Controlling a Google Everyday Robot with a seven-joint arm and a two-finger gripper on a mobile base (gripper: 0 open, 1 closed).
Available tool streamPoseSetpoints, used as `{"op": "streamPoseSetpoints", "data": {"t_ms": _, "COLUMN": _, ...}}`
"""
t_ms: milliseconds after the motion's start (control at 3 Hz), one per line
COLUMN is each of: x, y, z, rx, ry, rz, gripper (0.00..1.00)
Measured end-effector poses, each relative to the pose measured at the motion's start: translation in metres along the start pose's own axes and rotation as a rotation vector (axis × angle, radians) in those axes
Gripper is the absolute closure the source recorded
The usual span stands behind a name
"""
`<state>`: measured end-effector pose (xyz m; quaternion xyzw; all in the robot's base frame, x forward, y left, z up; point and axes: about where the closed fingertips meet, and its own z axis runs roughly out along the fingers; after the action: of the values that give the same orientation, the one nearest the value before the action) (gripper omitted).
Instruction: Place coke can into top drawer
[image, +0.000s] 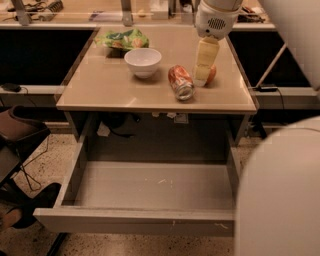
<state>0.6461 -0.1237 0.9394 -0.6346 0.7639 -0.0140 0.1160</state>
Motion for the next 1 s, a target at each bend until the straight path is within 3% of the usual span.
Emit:
{"op": "streamPoseSetpoints", "data": {"t_ms": 333, "x": -0.048, "y": -0.04, "z": 0.016, "rx": 0.031, "ry": -0.024, "rz": -0.039, "gripper": 0.0}}
{"op": "streamPoseSetpoints", "data": {"t_ms": 667, "x": -0.058, "y": -0.057, "z": 0.009, "rx": 0.09, "ry": -0.061, "rz": -0.035, "gripper": 0.0}}
{"op": "streamPoseSetpoints", "data": {"t_ms": 1000, "x": -0.058, "y": -0.057, "z": 0.009, "rx": 0.09, "ry": -0.061, "rz": -0.035, "gripper": 0.0}}
